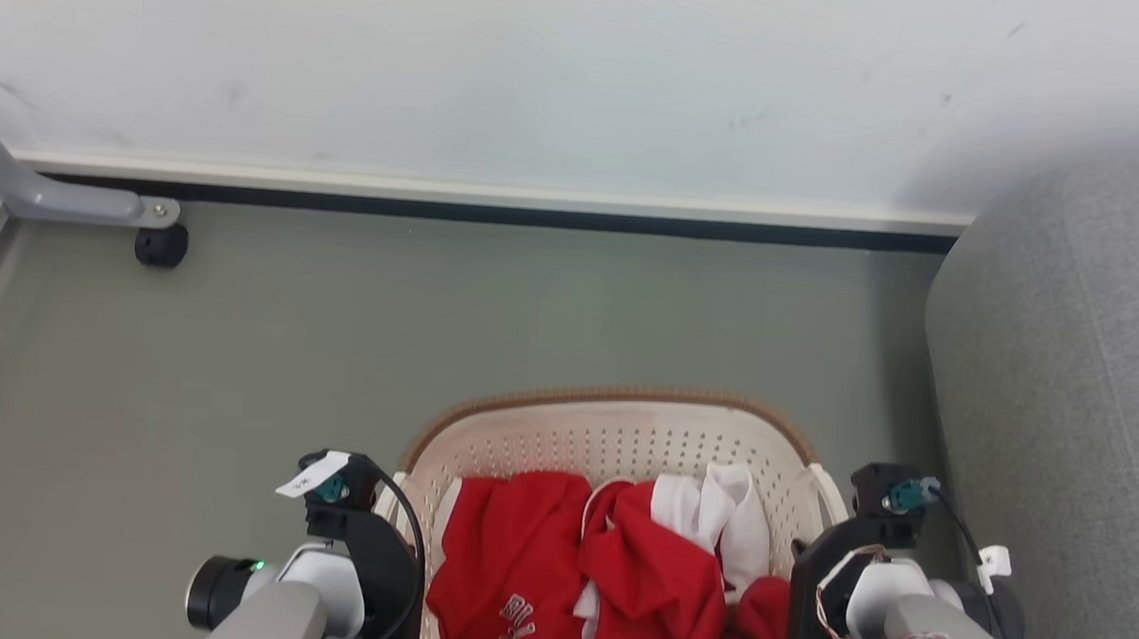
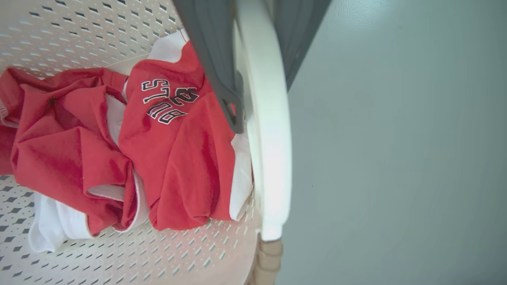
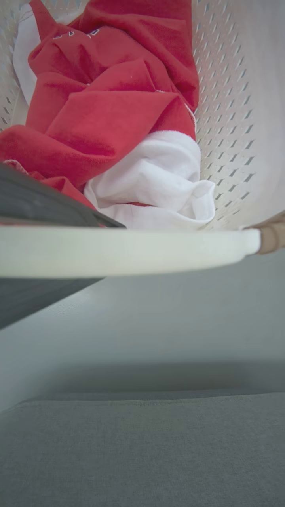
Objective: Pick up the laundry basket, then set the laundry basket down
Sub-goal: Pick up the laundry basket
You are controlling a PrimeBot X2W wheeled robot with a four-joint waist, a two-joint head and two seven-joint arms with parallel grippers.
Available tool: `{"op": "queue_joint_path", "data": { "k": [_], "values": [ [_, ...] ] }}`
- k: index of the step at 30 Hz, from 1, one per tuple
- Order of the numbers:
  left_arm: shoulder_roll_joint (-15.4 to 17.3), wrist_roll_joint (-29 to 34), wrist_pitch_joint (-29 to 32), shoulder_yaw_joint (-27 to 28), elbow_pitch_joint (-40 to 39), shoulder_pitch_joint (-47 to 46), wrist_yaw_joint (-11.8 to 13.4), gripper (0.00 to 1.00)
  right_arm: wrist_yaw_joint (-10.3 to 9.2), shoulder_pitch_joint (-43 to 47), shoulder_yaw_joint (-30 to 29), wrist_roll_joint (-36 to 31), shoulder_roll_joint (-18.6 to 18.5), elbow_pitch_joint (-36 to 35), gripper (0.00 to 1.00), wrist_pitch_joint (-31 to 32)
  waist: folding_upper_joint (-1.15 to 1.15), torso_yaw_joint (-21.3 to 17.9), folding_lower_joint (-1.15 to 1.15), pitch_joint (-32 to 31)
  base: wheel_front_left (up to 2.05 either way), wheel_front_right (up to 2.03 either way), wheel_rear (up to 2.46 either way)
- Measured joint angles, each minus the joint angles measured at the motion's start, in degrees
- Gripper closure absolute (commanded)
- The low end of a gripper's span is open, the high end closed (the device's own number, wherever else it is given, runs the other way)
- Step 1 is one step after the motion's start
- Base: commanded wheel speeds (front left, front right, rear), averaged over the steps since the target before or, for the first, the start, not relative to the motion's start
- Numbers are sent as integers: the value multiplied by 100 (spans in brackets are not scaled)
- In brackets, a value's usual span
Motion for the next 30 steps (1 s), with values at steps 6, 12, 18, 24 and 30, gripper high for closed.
{"op": "queue_joint_path", "data": {
  "k": [6,12,18,24,30],
  "values": [
    [-1,-10,120,-15,14,182,-5,100,1,183,116,156,7,1,100,141,0,-27,0,-230,0,0,0],
    [0,-18,203,-19,16,267,-7,100,1,255,210,236,11,1,100,245,0,-47,0,-420,0,0,0],
    [0,-64,267,-20,23,375,-7,100,0,355,294,315,13,-11,100,348,0,-81,0,-543,0,0,0],
    [5,-94,293,-19,26,375,-7,100,-9,383,364,456,13,-69,100,437,0,-108,0,-584,0,0,0],
    [29,-200,301,-5,32,423,-7,100,-9,411,500,514,12,-130,100,492,0,-133,0,-680,0,0,0]
  ]
}}
